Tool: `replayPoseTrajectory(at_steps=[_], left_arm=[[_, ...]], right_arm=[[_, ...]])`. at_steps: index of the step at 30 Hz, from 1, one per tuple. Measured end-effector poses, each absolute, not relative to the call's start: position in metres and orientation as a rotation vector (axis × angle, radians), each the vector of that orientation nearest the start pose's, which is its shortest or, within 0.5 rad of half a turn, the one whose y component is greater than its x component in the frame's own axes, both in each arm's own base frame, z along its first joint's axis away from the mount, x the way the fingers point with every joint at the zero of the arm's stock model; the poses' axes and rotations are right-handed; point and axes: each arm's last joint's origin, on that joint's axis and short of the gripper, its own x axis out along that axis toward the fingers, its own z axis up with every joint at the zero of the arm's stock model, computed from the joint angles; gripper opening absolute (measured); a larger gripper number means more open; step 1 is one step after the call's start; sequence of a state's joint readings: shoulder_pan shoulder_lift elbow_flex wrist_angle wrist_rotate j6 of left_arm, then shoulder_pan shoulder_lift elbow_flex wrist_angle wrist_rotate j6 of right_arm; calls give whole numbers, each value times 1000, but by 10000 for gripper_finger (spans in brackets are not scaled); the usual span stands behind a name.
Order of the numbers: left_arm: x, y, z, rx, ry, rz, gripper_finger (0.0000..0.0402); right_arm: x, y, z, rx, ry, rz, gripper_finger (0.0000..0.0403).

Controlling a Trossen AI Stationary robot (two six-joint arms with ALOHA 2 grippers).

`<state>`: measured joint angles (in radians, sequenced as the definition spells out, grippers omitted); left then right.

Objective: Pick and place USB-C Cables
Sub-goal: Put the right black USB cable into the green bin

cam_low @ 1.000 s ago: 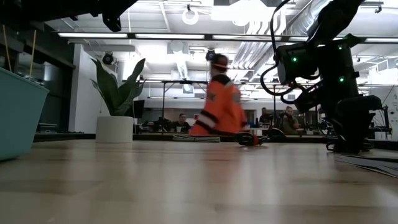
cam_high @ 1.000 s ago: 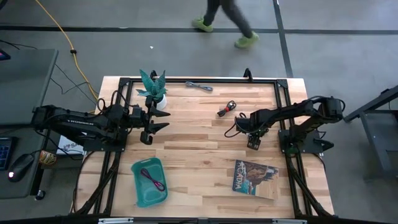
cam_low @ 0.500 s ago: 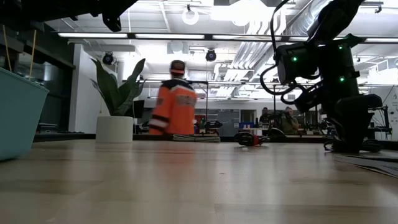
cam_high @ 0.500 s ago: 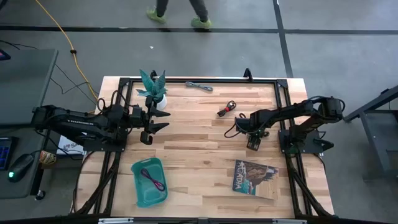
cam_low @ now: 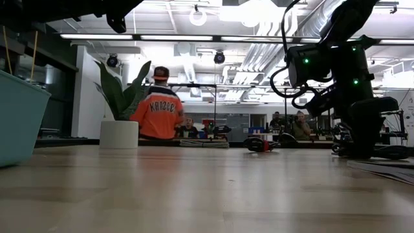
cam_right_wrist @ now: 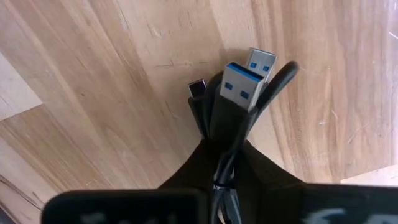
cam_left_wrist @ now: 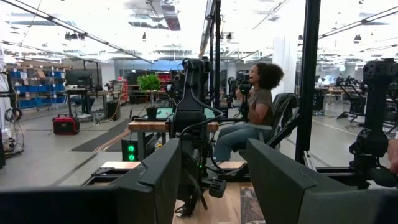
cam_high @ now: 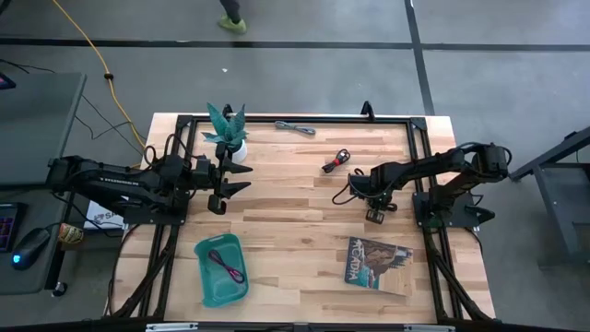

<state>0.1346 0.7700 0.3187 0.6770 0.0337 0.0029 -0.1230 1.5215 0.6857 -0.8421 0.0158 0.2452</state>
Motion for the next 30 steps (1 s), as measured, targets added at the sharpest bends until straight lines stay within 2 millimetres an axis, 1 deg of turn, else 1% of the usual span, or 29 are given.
replayPoseTrajectory(at_steps=[13, 15, 18, 20, 23, 26, 30], left_arm=[[170, 22, 256, 22, -225, 101, 163], [170, 22, 256, 22, -225, 101, 163], [170, 22, 256, 22, -223, 101, 163], [170, 22, 256, 22, -223, 101, 163], [170, 22, 255, 21, -219, 101, 163], [170, 22, 255, 21, -218, 101, 163], [170, 22, 255, 18, -218, 101, 163]], right_arm=[[203, -25, 131, 274, 1661, -291, 18], [201, -25, 136, 278, 1656, -294, 17], [195, -22, 148, 271, 1616, -304, 16], [196, -19, 160, 262, 1510, -301, 16], [191, -13, 176, 250, 1348, -294, 16], [191, -7, 192, 245, 1118, -261, 16], [195, 0, 206, 212, 814, -191, 16]])
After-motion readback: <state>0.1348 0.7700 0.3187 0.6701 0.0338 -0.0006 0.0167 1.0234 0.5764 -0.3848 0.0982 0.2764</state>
